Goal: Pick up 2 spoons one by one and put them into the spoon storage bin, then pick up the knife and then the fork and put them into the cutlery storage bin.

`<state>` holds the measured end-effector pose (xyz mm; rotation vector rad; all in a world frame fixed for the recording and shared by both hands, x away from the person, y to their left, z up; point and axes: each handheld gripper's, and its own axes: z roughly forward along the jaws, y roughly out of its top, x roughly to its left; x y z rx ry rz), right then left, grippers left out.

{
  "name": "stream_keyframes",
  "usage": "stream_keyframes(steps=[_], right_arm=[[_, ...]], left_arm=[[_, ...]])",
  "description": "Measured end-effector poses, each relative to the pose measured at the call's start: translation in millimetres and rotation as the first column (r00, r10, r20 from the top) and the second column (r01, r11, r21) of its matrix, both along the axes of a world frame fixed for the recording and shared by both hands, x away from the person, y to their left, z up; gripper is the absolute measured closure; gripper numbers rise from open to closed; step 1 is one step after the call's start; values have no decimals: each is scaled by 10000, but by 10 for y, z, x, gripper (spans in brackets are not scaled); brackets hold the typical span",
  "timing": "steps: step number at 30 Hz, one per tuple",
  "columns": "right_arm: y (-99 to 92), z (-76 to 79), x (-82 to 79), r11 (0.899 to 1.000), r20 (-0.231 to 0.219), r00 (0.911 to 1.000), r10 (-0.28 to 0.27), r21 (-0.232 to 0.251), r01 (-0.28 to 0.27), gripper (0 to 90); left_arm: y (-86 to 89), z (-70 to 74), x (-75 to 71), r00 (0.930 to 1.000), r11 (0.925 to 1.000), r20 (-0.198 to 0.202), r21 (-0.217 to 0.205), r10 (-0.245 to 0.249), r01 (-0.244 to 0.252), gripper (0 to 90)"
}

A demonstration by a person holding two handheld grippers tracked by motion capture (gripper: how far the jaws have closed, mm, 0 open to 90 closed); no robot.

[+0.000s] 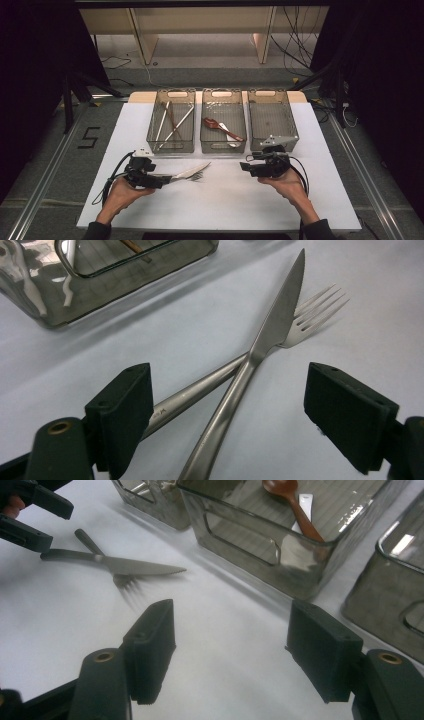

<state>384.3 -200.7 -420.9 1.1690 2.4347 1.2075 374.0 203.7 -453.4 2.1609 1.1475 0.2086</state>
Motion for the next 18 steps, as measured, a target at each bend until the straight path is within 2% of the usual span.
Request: stream_keyframes(steps=[7,10,18], right_arm=[[-53,-70,-101,10000,-99,9999,-90,6,90,343],[-77,-91,-139,10000,-132,9999,-75,6,75,338],[-99,-141,-213,10000,-203,9998,-52,-16,52,333]], left_arm=[[10,15,16,9999,9986,-104,525,-94,100,199],[17,14,25,9997,9980,-227,619,-108,122,204],[-17,-20,24,9975,9910,-597,1261,-369,442,220]])
